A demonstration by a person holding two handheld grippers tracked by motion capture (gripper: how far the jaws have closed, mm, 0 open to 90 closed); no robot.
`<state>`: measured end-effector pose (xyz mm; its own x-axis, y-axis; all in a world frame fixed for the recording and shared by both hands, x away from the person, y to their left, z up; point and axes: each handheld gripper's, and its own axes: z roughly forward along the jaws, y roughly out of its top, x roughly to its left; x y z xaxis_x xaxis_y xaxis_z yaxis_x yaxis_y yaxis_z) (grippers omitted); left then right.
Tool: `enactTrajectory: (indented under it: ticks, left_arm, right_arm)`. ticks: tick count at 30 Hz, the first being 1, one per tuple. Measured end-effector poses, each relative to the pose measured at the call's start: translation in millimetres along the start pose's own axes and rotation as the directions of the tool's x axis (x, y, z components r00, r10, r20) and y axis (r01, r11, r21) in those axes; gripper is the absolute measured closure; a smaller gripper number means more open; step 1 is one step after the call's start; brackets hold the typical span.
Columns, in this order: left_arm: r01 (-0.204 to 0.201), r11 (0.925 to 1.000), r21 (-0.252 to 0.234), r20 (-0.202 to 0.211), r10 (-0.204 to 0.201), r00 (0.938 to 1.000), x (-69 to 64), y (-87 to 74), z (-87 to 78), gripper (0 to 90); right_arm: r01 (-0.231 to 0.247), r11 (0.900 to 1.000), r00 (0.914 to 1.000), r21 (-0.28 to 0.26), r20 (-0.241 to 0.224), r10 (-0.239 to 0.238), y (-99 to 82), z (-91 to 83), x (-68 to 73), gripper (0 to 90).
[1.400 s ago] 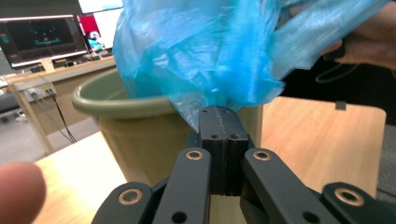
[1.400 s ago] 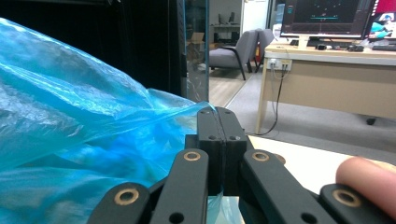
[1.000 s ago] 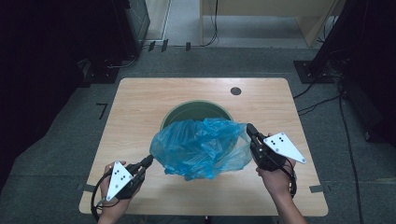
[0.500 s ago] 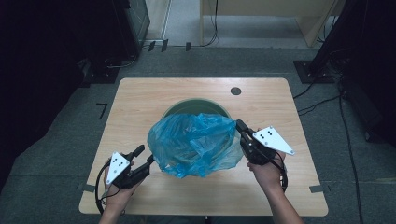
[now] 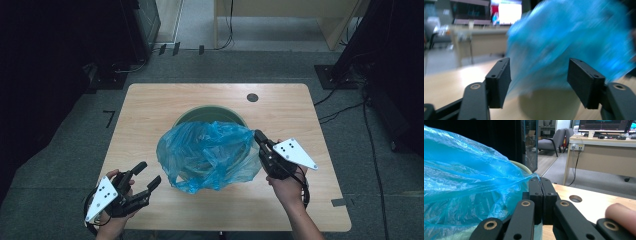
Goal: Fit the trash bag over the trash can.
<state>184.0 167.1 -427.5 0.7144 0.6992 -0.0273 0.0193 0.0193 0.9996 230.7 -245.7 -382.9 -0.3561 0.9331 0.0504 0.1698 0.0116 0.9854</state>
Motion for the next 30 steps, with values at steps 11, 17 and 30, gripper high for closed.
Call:
enactTrajectory:
  ticks: [11, 17, 30]
  left_arm:
    - [-0.084, 0.9965, 0.007, -0.125, 0.084, 0.9886, -36.6, 28.6, 35.7, 52.1]
    - [0.041, 0.9992, 0.003, -0.171, -0.04, 0.9845, -16.7, 54.4, 61.9, 81.0]
    - [0.329, 0.9425, 0.057, -0.252, -0.306, 0.9182, 57.9, 53.4, 132.9, 88.1]
  right_arm:
    - [0.013, 0.9999, 0.9999, -0.003, -0.004, -0.013, -1.0, 1.3, 1.4, 89.9]
    - [0.037, 0.9993, 0.9993, 0.007, -0.009, -0.036, 0.6, 6.4, 1.4, 90.0]
    - [0.086, 0.995, 0.9963, 0.051, -0.002, -0.086, 10.4, 35.7, -0.2, 90.0]
